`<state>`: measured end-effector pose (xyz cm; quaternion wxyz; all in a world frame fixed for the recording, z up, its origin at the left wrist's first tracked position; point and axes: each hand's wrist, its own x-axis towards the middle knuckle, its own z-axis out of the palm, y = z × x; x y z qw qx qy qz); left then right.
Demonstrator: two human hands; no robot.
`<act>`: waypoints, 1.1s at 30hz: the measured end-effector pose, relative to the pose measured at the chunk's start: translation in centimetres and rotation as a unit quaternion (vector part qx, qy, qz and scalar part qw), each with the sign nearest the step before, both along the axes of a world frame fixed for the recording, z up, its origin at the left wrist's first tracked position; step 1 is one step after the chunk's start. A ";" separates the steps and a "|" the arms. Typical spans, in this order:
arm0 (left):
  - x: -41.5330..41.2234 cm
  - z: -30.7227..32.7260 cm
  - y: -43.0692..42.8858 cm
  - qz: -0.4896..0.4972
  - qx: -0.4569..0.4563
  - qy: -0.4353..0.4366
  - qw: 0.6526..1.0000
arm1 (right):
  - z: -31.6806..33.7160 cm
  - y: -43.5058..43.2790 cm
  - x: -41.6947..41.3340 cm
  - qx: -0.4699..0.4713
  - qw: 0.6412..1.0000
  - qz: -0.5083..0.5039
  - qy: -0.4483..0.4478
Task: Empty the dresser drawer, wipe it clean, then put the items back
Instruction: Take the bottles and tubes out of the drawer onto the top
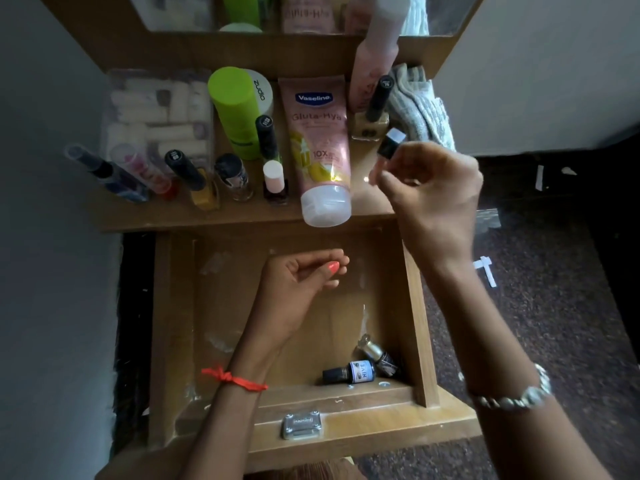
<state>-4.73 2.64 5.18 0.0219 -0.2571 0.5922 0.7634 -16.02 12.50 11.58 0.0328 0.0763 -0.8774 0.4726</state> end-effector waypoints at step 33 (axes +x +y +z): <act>3.5 -4.5 2.7 -0.461 -0.307 -0.211 0.806 | -7.2 5.1 9.7 0.438 0.786 0.282 -0.332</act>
